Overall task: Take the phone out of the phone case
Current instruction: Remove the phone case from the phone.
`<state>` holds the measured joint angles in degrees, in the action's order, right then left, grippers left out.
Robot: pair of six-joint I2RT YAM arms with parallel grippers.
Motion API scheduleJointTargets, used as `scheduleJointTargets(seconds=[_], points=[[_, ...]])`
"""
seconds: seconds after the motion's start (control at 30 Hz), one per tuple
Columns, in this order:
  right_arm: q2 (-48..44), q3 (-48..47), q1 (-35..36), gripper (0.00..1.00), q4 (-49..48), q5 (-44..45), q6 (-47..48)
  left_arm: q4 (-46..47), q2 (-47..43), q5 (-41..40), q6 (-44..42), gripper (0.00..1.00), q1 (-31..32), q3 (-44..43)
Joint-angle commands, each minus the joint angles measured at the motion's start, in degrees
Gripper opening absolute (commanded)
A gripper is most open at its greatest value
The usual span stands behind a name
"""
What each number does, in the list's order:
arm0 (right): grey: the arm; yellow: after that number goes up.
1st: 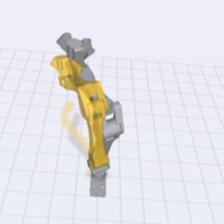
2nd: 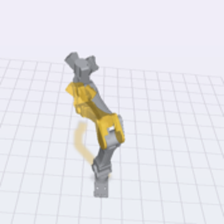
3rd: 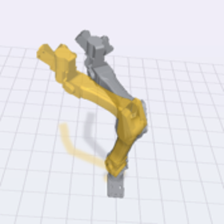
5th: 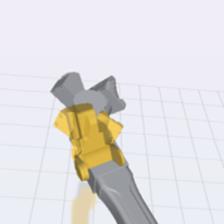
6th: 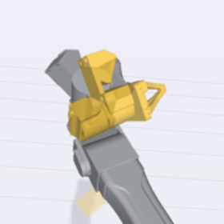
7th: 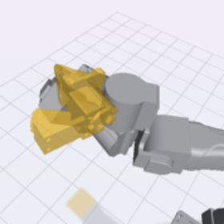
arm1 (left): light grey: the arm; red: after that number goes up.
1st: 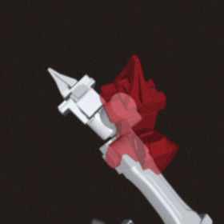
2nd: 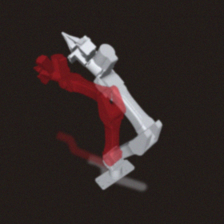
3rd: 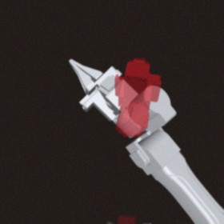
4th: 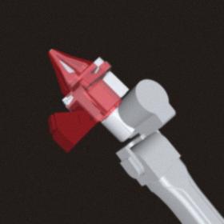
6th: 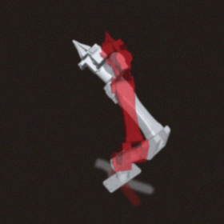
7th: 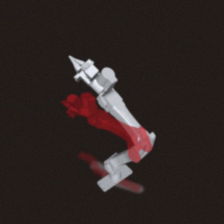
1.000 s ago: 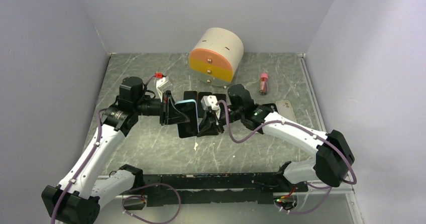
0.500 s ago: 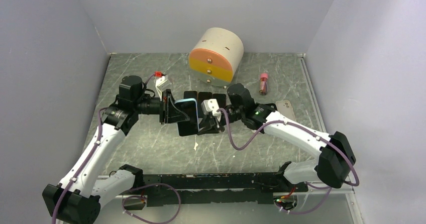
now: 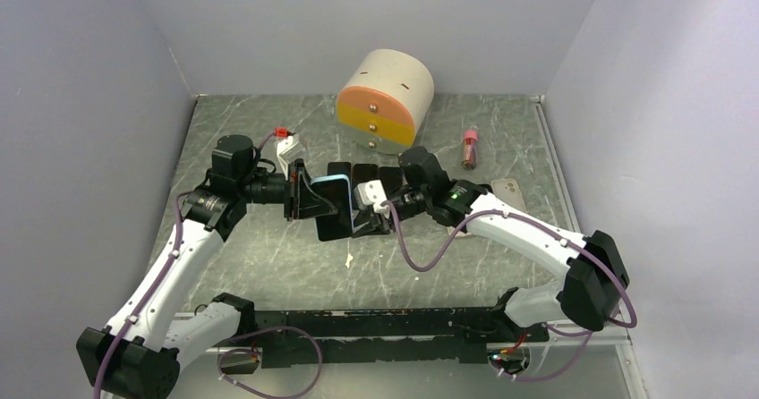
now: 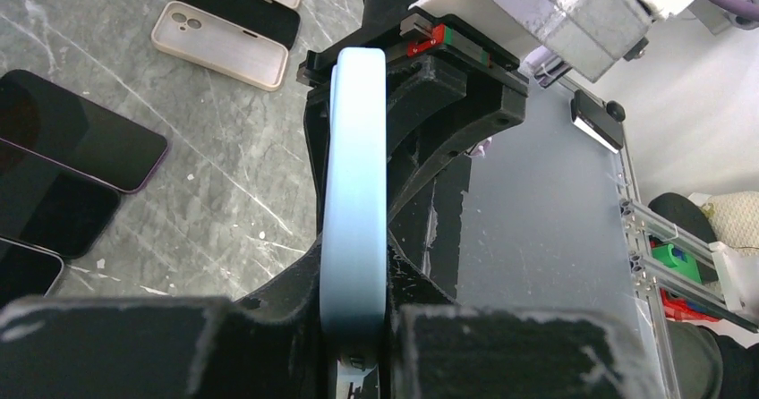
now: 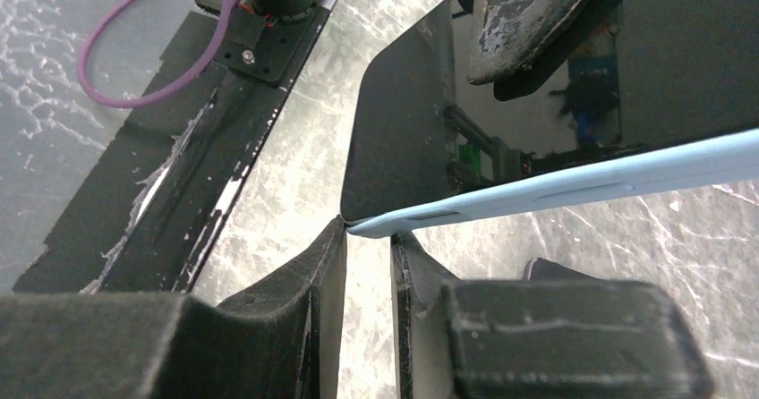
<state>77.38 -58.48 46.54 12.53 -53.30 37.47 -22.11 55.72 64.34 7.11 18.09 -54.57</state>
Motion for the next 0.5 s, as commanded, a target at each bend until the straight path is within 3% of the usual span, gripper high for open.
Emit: scheduleJointTargets(seconds=[0.0,0.17,0.47], points=[[1.6,-2.1,-0.8,0.0,2.1,8.4,8.6,0.0,-0.8,10.2,5.0,0.02,0.7,-2.9],[1.8,-2.6,-0.8,0.0,1.3,8.8,9.0,0.0,-0.4,10.7,4.9,0.03,0.7,-2.9],[0.0,0.7,-2.1,0.0,-5.5,3.2,-0.7,-1.3,-1.2,6.1,3.6,0.02,0.7,-2.3]])
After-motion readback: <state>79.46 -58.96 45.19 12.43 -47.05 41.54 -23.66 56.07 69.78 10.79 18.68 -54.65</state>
